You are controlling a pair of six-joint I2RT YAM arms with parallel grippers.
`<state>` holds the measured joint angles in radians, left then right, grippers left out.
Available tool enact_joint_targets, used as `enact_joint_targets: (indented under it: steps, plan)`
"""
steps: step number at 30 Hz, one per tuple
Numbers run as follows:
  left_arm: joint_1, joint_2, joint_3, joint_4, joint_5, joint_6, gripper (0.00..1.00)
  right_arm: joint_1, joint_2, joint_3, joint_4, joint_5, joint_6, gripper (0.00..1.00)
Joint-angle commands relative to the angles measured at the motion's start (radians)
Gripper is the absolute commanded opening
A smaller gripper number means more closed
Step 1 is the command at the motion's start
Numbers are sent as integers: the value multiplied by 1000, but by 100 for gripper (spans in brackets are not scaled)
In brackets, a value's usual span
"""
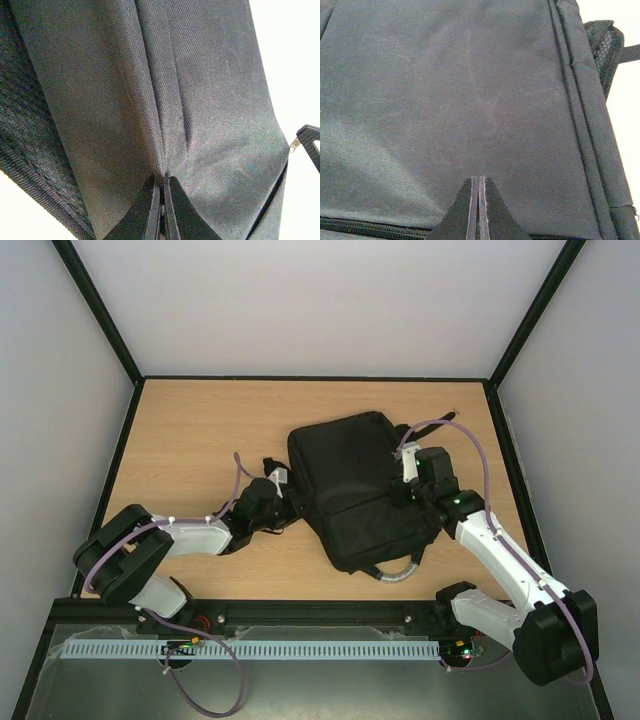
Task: Pack the student bag
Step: Zip the student bag at the center of the board.
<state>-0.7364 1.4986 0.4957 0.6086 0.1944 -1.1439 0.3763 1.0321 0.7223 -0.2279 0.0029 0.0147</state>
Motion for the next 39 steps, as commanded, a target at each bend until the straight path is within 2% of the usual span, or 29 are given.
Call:
enact_joint_targets:
  steps: [1, 13, 39]
  plan:
    - [27, -32, -32, -45, -65, 24, 2, -57, -4, -7, 55, -4, -35, 1]
    - [38, -41, -44, -49, -68, 25, 2, -171, 62, -11, 84, -52, -63, 1]
    - [48, -49, -48, -57, -69, 25, 2, -306, 202, -12, 144, -65, -72, 1]
